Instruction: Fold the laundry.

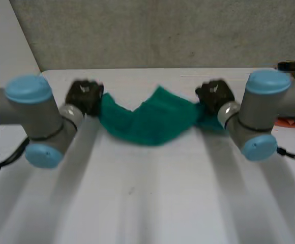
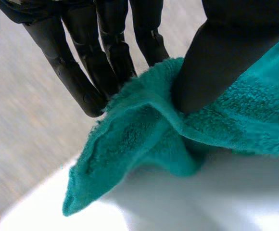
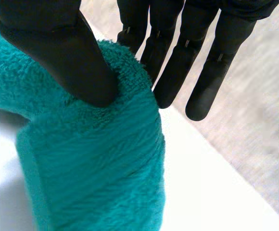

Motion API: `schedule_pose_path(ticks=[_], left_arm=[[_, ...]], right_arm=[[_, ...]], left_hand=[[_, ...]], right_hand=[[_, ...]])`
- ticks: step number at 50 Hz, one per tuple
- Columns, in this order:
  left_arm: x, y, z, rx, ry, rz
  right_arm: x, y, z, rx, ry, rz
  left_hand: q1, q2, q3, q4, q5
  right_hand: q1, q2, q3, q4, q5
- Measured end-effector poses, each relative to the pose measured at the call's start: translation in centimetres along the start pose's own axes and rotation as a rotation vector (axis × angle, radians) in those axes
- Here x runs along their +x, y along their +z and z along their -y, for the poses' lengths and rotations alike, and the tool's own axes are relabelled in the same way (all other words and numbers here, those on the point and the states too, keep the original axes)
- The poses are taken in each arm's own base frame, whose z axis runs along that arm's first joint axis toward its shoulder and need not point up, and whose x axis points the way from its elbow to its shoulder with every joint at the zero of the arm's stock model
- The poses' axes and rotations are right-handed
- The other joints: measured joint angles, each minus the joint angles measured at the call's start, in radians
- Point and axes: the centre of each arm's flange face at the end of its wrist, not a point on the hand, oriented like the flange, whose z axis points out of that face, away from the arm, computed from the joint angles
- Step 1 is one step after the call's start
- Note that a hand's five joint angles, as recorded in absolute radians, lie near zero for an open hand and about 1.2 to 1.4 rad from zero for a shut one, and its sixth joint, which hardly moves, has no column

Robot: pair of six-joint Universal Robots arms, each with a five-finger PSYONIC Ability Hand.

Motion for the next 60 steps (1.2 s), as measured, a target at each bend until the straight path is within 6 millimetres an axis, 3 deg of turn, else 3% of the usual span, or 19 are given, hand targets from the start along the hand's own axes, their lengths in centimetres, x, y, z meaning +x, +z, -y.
schedule_pose_path(ticks=[5,7,9,11,12,15,23,28,31,36,43,48,56,60], left_arm=[[1.0,-0.9,-2.2,-0.115,0.038,-0.043],[1.0,-1.4,-2.3,-0.157,0.054,-0.053],[0.8,-1.8,-1.9,-0.175,0.060,-0.056],[0.4,-2.3,-1.2,-0.183,0.063,-0.054],[0.2,-2.5,-0.9,-0.184,0.063,-0.051],[-0.7,-3.2,0.4,-0.179,0.061,-0.033],[-4.7,-4.9,2.4,-0.158,0.050,0.044],[-6.8,-5.6,1.8,-0.187,0.049,0.044],[-7.5,-5.5,0.5,-0.223,0.056,0.003],[-7.6,-4.5,-2.2,-0.272,0.071,-0.083],[-6.6,-2.9,-4.7,-0.320,0.078,-0.147],[-5.9,-2.1,-5.1,-0.328,0.081,-0.161],[-4.8,-1.0,-5.1,-0.311,0.088,-0.169],[-4.2,-0.8,-4.6,-0.297,0.083,-0.170]], right_arm=[[-0.7,-0.3,-2.5,-0.087,-0.015,0.033],[-0.5,-0.6,-2.8,-0.114,-0.024,0.036],[-0.1,-0.9,-2.7,-0.124,-0.027,0.031],[0.3,-1.1,-2.3,-0.125,-0.028,0.020],[0.7,-1.4,-1.9,-0.123,-0.026,0.010],[2.1,-2.0,-0.7,-0.112,-0.015,-0.023],[5.9,-4.7,1.3,-0.137,0.040,-0.080],[7.3,-6.0,0.4,-0.202,0.060,-0.053],[7.4,-6.3,-1.3,-0.251,0.084,-0.002],[6.6,-5.7,-4.2,-0.296,0.180,0.064],[5.1,-4.1,-6.2,-0.275,0.291,0.077],[4.2,-3.1,-6.6,-0.232,0.305,0.065],[3.0,-1.6,-6.9,-0.173,0.271,0.045],[3.0,-1.1,-6.9,-0.153,0.258,0.024]], left_hand=[[-0.195,-0.198,-0.194,-0.196,-0.192],[-0.278,-0.292,-0.282,-0.285,-0.281],[-0.442,-0.455,-0.451,-0.450,-0.448],[-0.442,-0.455,-0.451,-0.450,-0.448],[-0.665,-0.659,-0.657,-0.669,-0.667],[-0.768,-0.793,-0.790,-0.799,-0.802],[-0.788,-0.823,-0.817,-0.825,-0.833],[-0.788,-0.823,-0.818,-0.825,-0.833],[-0.788,-0.823,-0.817,-0.825,-0.833],[-0.784,-0.802,-0.807,-0.802,-0.792],[-0.711,-0.737,-0.735,-0.732,-0.726],[-0.607,-0.645,-0.641,-0.638,-0.633],[-0.173,-0.218,-0.219,-0.217,-0.220],[0.032,0.038,0.029,0.037,0.027]], right_hand=[[-0.009,-0.040,-0.047,-0.057,-0.042],[-0.189,-0.243,-0.249,-0.258,-0.244],[-0.369,-0.420,-0.425,-0.434,-0.427],[-0.517,-0.556,-0.559,-0.572,-0.570],[-0.591,-0.640,-0.644,-0.655,-0.649],[-0.722,-0.770,-0.773,-0.798,-0.803],[-0.744,-0.784,-0.803,-0.828,-0.838],[-0.740,-0.781,-0.800,-0.822,-0.806],[-0.740,-0.781,-0.800,-0.822,-0.784],[-0.725,-0.781,-0.785,-0.783,-0.756],[-0.711,-0.781,-0.781,-0.774,-0.750],[-0.710,-0.779,-0.775,-0.766,-0.742],[-0.546,-0.587,-0.598,-0.617,-0.596],[-0.201,-0.240,-0.256,-0.270,-0.273]])
